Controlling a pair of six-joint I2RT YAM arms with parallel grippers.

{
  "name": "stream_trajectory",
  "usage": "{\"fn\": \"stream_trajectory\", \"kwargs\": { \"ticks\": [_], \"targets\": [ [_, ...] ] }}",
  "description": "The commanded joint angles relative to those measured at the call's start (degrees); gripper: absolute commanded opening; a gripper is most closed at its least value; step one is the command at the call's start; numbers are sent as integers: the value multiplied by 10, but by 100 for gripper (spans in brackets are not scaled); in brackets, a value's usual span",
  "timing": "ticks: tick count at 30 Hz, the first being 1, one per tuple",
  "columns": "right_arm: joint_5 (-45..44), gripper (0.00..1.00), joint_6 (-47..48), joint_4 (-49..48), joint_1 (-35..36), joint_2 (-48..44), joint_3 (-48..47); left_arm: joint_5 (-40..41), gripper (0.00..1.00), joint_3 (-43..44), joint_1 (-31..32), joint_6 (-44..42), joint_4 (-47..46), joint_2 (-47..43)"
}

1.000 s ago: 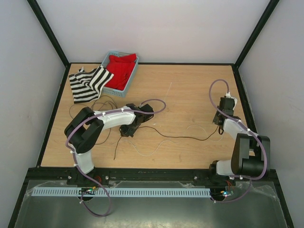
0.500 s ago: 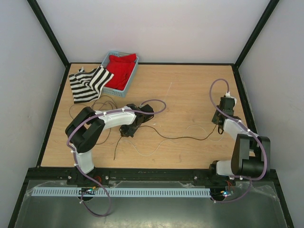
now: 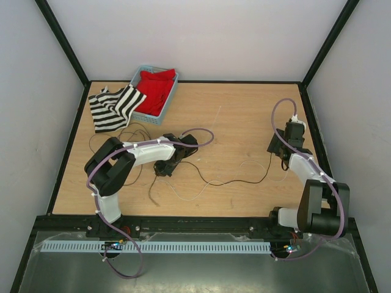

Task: Zip-tie the wires
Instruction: Straighten the cable at the center of the board.

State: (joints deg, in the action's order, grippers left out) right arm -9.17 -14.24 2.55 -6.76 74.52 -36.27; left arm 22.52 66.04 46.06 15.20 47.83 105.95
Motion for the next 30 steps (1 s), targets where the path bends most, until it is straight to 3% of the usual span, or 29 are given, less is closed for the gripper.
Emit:
{"fn": "stream_trajectory", "kwargs": {
  "ticks": [1, 11, 14, 24, 30],
  "targets": [
    [18, 78, 2, 17, -2, -23, -23, 3, 9, -1, 2, -6, 8, -6],
    [15, 98, 5, 30, -2, -46, -33, -6, 20, -4, -14, -11, 9, -36],
    [26, 100, 6, 32, -2, -53, -36, -13, 28, -1, -19, -13, 9, -48],
    [62, 99, 12, 54, -2, -51, -59, -41, 69, 21, -32, -31, 9, -162],
    [91, 99, 10, 57, -2, -58, -65, -51, 83, 31, -34, -43, 9, -258]
  ]
}}
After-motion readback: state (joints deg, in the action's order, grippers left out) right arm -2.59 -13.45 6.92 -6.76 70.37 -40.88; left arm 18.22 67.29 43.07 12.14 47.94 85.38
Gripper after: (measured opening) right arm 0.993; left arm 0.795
